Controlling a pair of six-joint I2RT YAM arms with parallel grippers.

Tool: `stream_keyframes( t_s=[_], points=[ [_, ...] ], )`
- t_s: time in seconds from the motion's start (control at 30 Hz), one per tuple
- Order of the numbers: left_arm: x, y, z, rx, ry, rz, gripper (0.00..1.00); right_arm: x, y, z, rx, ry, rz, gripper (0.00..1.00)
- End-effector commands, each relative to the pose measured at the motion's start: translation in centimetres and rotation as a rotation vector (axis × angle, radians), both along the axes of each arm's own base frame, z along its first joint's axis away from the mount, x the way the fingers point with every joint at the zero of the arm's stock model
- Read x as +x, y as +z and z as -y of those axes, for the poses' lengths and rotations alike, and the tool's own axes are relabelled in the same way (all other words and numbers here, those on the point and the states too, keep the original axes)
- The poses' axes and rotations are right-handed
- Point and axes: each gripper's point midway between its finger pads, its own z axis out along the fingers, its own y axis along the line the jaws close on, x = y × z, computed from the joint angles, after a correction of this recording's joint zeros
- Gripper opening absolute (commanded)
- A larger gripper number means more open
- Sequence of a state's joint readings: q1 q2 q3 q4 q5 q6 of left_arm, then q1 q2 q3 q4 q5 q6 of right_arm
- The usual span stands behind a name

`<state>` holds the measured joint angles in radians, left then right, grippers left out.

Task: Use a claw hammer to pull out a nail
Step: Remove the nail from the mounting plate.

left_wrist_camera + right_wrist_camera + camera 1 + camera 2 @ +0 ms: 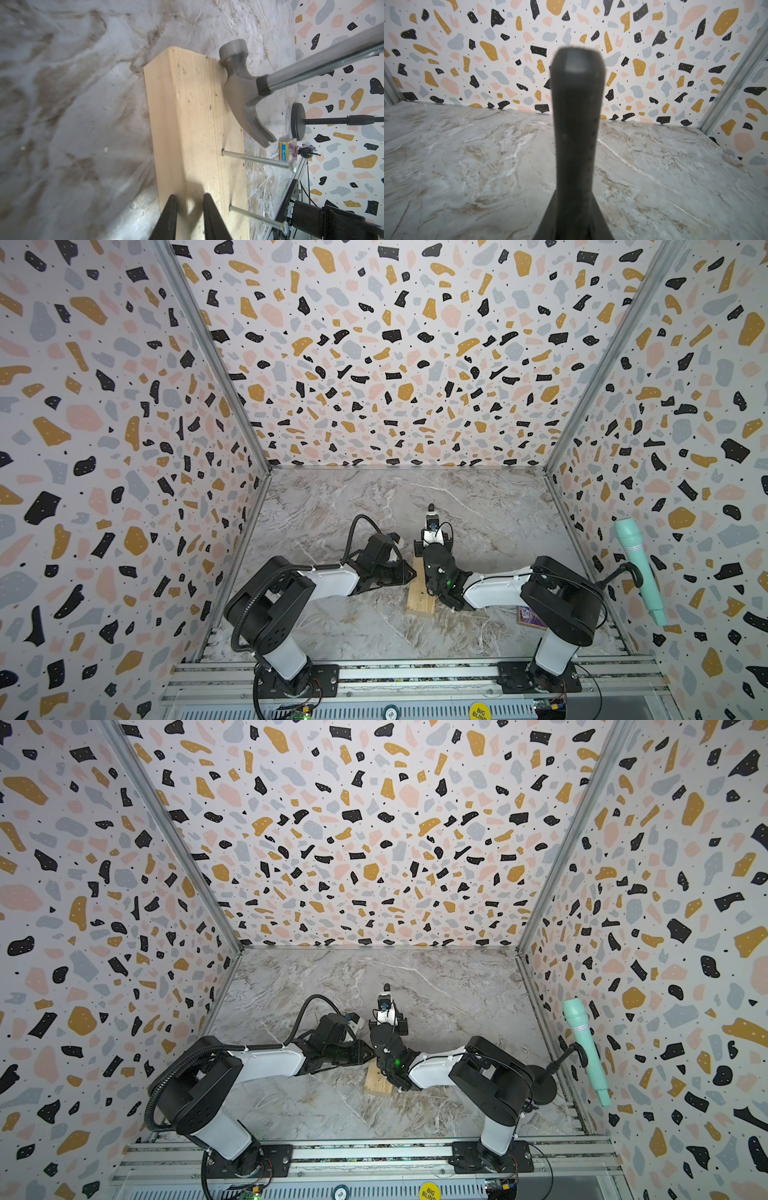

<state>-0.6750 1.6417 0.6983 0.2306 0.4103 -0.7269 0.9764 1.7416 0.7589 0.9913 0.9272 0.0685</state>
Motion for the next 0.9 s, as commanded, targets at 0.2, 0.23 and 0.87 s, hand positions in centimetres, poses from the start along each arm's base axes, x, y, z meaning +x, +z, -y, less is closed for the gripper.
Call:
stream_keyframes(
  t_s=[0.2,0.23,0.87],
  points=[
    [-2.7,-4.8,-2.2,0.133,0.007,-0.142,0.24,-0.6,3.8,-0.8,0.127,0.043,0.101,0.00],
    [-2.8,-4.8,-2.2,0.133,0.007,-0.144,0.24,-0.6,3.6,-0.9,0.123,0.045,0.100,0.00],
    [-3.0,-4.8,-2.2,0.126,0.008,-0.149,0.24,-1.3,1.9,0.1,0.063,0.002,0.082,0.00]
  ],
)
